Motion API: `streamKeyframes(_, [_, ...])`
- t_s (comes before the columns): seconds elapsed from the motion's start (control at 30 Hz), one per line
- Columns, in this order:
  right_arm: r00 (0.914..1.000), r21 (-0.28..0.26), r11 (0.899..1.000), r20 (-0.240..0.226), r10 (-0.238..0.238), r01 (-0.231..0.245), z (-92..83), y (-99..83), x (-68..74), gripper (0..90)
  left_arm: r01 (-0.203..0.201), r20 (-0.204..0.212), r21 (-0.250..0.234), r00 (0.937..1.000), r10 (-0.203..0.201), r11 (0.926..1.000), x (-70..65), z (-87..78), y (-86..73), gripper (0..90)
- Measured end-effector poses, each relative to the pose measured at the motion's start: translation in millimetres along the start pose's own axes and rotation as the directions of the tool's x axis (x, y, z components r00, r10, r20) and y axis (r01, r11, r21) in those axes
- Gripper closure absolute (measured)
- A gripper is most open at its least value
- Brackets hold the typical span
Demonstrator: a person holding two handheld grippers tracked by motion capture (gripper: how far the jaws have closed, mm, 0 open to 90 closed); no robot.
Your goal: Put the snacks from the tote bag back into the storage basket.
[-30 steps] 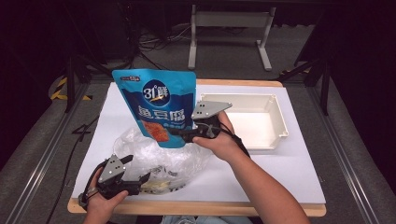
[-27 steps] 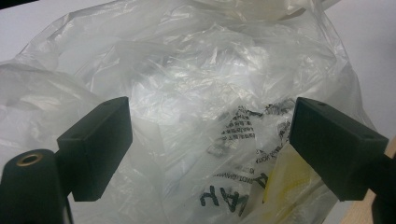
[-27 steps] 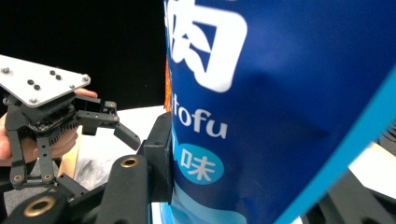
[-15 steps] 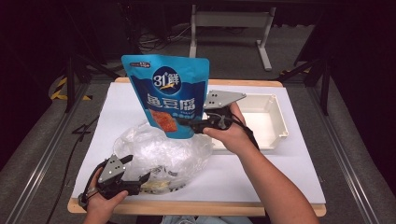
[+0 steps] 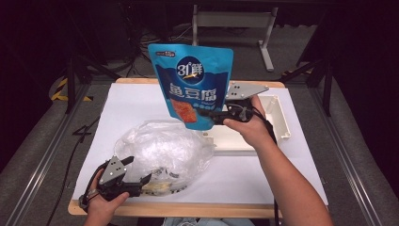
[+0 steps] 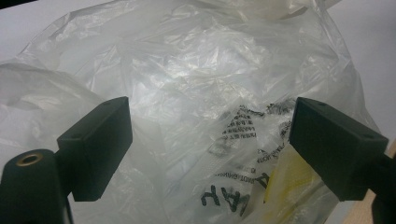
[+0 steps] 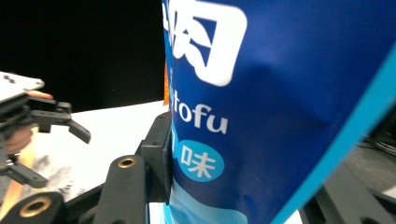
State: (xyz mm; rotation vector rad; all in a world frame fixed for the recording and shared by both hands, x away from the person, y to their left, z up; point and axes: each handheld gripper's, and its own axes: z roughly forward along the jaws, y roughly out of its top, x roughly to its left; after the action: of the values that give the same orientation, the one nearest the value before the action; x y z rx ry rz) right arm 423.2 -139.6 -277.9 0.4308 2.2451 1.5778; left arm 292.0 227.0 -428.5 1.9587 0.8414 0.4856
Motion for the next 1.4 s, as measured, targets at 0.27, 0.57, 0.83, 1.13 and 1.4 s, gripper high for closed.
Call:
streamKeyframes(0.27, [0.9988,0.008,1.000,0.046,0.016,-0.016,-14.4,-6.7,-19.3,52.6,0.003,-0.006,0.001,1.0000,-0.003,1.0000,0.0,0.3,0.1,14.2])
streamKeyframes(0.57, [0.9968,0.019,1.000,0.079,0.015,-0.016,-29.0,-11.5,-39.1,52.3,0.005,-0.005,0.003,1.0000,-0.005,1.0000,-0.2,0.3,-0.1,14.2])
streamKeyframes(0.83, [0.9893,0.028,0.999,0.143,0.032,-0.036,-43.6,-21.4,-58.9,52.4,0.007,-0.008,0.002,0.9999,-0.007,1.0000,-0.4,1.1,-0.2,14.2])
streamKeyframes(1.13, [0.9821,0.037,0.998,0.182,0.050,-0.058,-56.8,-29.8,-76.3,52.3,0.007,-0.011,0.004,0.9999,-0.007,1.0000,-0.9,1.6,-0.1,14.2])
streamKeyframes(1.4, [0.9767,0.044,0.994,0.197,0.085,-0.095,-57.5,-46.7,-91.7,52.3,0.009,-0.010,0.006,0.9999,-0.009,0.9999,-1.0,2.0,-0.2,14.2])
